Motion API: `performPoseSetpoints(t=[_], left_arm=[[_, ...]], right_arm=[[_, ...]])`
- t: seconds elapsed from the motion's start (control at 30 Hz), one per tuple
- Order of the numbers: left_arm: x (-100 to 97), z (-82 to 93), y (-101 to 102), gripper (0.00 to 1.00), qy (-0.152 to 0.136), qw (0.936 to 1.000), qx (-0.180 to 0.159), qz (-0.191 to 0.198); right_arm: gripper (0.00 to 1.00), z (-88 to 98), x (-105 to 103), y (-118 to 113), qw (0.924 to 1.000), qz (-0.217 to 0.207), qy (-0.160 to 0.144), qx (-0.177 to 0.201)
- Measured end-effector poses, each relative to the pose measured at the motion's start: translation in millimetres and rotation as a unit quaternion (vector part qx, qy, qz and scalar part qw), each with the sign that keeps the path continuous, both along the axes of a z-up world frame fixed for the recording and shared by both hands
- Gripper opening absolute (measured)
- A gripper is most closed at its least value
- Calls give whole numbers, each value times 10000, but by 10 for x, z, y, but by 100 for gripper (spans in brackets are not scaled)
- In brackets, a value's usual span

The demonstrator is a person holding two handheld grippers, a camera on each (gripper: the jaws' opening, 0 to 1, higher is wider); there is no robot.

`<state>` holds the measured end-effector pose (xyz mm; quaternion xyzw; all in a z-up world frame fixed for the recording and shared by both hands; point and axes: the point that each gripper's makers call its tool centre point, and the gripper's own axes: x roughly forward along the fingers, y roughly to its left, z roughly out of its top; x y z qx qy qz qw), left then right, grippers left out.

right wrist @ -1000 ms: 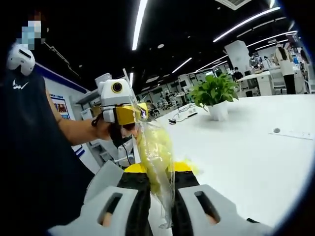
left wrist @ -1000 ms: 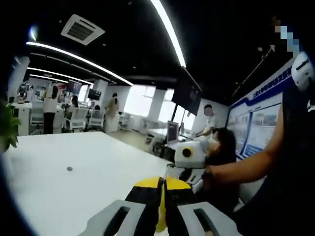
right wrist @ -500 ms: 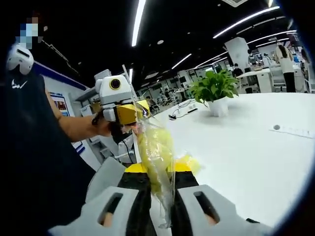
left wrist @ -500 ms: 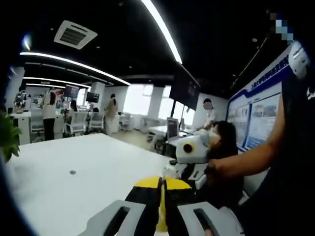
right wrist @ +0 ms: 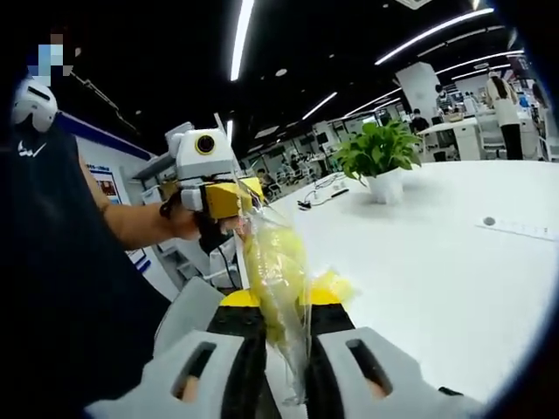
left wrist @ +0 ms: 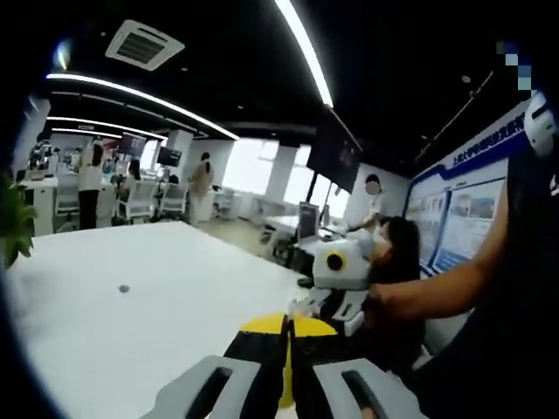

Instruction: Compare the silicone blocks by pressing each to a similar depth, holding the contact briefly, and releasing to observe deformation and rebound differences across the visible hardness samples.

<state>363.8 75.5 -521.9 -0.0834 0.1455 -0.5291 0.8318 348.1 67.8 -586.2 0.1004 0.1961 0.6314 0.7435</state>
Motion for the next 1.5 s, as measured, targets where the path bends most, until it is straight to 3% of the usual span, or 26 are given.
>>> performPoseSetpoints(t=[0.1,0.27,0.37,0.63,0.67,0.9,1.0,1.03,1.3,1.5], left_arm=[[22,34,-15,0,179,9998,-130,-17],[21,102,-25,0,154,9997,-180,-26],[15,113,-37,0,302,9992,-252,-38],[42,197,-54,0,206,9991,-378,-20],[48,206,-57,0,208,9990,-402,-17],[98,265,-87,0,215,9981,-573,57],[102,270,-101,0,197,9982,-566,58],[108,272,-101,0,194,9981,-579,69],[128,279,-140,0,206,9978,-617,80],[211,167,-174,0,261,9981,-505,247]], right_arm=[[9,19,28,-15,9999,-42,-93,106],[12,75,40,-12,9994,-171,-73,287],[14,80,49,-6,9994,-215,-74,276],[21,146,99,-43,9987,-354,-254,264],[25,155,123,-47,9984,-420,-273,278],[82,163,359,-133,9903,-1220,-662,90],[96,113,457,-225,9838,-1560,-852,-228],[96,132,413,-196,9859,-1420,-868,-160],[96,161,451,-367,9816,-1689,-882,-147],[96,69,473,-569,9728,-2079,-975,-313]])
